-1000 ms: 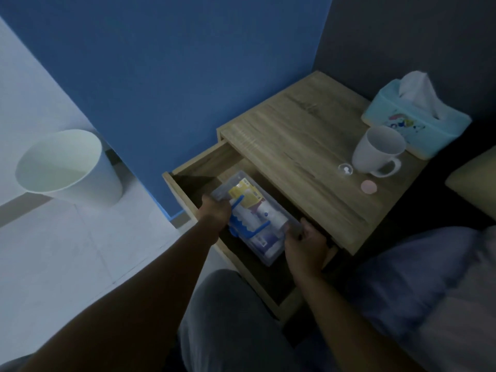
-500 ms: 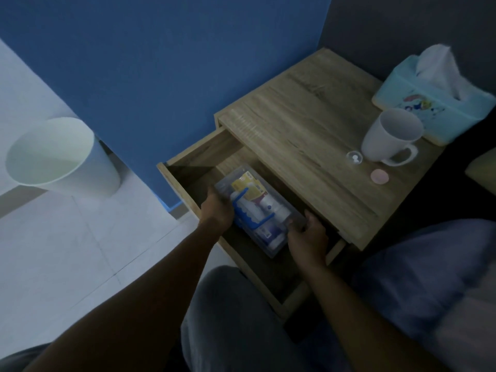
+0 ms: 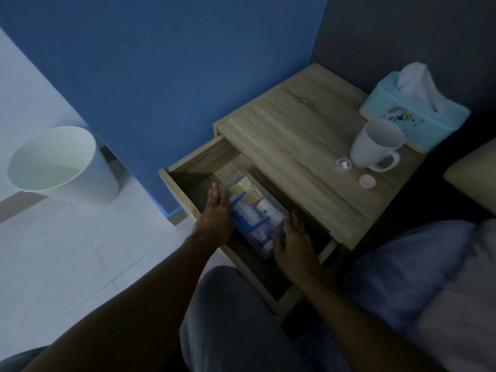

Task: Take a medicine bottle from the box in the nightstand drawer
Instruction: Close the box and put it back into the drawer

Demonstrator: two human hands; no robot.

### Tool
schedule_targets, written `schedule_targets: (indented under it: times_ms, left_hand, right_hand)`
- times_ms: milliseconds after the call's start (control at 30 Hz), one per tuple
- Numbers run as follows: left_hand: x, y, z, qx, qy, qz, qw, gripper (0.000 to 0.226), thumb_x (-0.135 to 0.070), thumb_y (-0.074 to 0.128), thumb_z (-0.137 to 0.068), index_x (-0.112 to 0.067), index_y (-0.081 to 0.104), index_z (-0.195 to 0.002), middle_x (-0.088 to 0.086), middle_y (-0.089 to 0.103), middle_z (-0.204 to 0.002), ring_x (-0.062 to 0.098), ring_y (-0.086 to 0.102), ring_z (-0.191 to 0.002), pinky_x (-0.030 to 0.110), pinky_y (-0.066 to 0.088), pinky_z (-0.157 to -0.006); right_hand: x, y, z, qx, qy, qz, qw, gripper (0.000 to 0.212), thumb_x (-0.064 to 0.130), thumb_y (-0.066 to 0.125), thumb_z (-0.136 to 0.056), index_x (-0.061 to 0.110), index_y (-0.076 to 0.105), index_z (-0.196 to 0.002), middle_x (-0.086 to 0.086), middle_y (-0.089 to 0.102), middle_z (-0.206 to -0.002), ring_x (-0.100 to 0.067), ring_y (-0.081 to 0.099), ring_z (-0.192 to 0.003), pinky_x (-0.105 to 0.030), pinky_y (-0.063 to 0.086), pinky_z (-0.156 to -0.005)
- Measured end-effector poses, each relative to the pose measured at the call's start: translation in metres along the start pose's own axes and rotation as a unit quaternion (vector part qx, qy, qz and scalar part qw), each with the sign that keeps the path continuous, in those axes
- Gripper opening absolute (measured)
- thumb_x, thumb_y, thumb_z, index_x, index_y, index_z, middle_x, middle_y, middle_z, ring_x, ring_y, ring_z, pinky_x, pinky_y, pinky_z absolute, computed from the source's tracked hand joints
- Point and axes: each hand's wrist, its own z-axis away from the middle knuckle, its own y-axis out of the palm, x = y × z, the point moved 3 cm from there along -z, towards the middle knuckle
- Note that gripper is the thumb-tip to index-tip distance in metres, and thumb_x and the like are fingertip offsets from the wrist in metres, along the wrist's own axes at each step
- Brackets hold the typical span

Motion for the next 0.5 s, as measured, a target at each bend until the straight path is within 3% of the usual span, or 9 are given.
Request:
schedule_targets:
  times_ms: [100,167,267,367,500]
  left_hand:
    - [0.002,-0.008,0.016,-0.027,0.029,0.026,0.999,0.078,-0.023,0.053,-0.097,-0.022,0.004,-0.158,0.004,-0.008,-0.166,0.026,0.003,-0.152,0.047,0.024,-0.121]
    - [0.005,-0.013,0.029,-0.071,0.041,0.045,0.996,0.066,-0.023,0.051,-0.097,-0.024,0.021,-0.155,0.004,0.010,-0.165,0.025,0.023,-0.147,0.043,0.039,-0.113]
    - [0.012,-0.020,0.048,-0.176,0.046,0.083,0.980,0.032,-0.021,0.050,-0.098,-0.020,0.052,-0.129,0.005,0.048,-0.135,0.020,0.054,-0.117,0.030,0.052,-0.088]
    - [0.023,-0.022,0.060,-0.245,0.003,0.119,0.962,0.016,-0.014,0.054,-0.096,-0.016,0.058,-0.111,0.005,0.054,-0.117,0.020,0.057,-0.101,0.027,0.051,-0.081]
    - [0.040,-0.018,0.066,-0.248,-0.109,0.189,0.944,0.029,-0.019,0.062,-0.093,-0.015,0.052,-0.120,0.008,0.051,-0.126,0.020,0.056,-0.105,0.034,0.054,-0.088]
  right_hand:
    - [0.004,-0.011,0.009,-0.024,-0.079,0.021,0.996,0.050,0.028,0.047,-0.101,0.017,0.038,-0.149,-0.002,0.025,-0.162,-0.016,0.017,-0.151,-0.040,0.029,-0.120]
    - [0.008,-0.021,0.015,-0.043,-0.141,0.016,0.989,0.041,0.022,0.050,-0.100,0.015,0.050,-0.140,-0.003,0.039,-0.155,-0.016,0.026,-0.148,-0.040,0.037,-0.116]
    - [0.005,-0.047,0.016,-0.103,-0.182,0.003,0.978,0.038,0.014,0.055,-0.096,0.012,0.058,-0.133,-0.004,0.052,-0.146,-0.017,0.042,-0.140,-0.041,0.041,-0.112]
    - [-0.010,-0.072,0.005,-0.123,-0.167,0.045,0.977,0.040,0.012,0.054,-0.096,0.009,0.056,-0.135,-0.008,0.051,-0.146,-0.021,0.041,-0.141,-0.043,0.038,-0.114]
    - [-0.045,-0.085,-0.015,-0.092,-0.140,0.152,0.974,0.047,0.024,0.044,-0.101,0.004,0.046,-0.143,-0.017,0.042,-0.153,-0.031,0.033,-0.145,-0.051,0.033,-0.116]
